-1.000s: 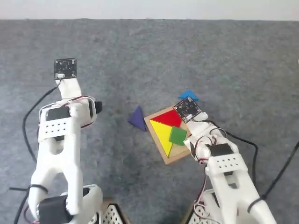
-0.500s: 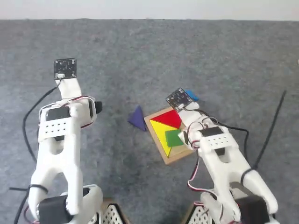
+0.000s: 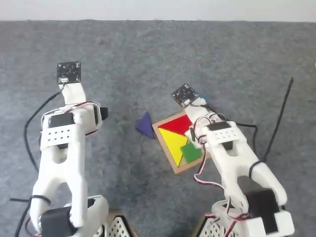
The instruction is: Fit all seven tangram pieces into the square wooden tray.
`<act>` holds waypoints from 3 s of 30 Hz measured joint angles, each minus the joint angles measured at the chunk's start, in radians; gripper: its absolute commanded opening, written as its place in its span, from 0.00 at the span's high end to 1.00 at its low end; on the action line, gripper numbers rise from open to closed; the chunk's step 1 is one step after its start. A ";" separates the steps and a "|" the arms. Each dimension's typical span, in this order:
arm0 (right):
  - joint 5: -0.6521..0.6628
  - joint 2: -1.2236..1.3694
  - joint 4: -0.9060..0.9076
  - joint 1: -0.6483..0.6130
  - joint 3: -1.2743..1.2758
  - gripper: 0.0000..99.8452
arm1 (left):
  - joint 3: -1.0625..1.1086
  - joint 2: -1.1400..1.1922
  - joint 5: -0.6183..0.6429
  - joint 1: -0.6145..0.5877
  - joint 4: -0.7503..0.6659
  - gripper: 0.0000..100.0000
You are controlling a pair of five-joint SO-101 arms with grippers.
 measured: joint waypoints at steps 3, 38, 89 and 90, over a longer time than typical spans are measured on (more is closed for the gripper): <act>-0.002 0.002 -0.032 0.044 -0.003 0.99 | 0.000 0.000 0.000 0.000 0.000 0.76; -0.037 -0.551 0.175 -0.153 0.364 0.99 | 0.000 0.000 0.000 0.000 0.000 0.76; -0.046 -0.629 0.170 -0.018 0.265 0.99 | 0.014 0.000 0.000 0.000 0.000 0.76; -0.054 -0.608 0.170 0.003 0.265 0.99 | 0.014 0.000 0.000 0.002 0.000 0.76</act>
